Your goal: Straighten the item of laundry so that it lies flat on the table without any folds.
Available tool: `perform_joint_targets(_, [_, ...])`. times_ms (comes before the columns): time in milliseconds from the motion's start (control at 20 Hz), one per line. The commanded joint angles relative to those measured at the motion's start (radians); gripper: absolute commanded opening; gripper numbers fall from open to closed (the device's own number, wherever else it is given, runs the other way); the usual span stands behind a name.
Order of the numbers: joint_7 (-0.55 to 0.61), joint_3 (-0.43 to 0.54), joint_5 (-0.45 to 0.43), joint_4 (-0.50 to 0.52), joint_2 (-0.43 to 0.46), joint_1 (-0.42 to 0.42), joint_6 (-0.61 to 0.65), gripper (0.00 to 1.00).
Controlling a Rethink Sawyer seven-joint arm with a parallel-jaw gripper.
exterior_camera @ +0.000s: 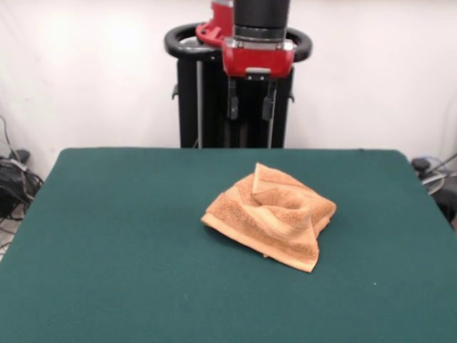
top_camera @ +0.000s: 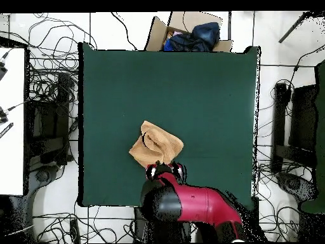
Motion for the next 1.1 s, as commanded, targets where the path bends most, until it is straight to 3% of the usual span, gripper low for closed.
perform_joint_targets(50, [0.039, 0.219, -0.007, 0.103, 0.055, -0.079, -0.005, 1.0])
perform_joint_targets(700, [0.075, 0.287, -0.086, 0.083, 0.189, -0.134, -0.111, 1.0])
perform_joint_targets(1100, [0.066, 0.181, -0.196, 0.013, 0.205, -0.088, -0.124, 1.0])
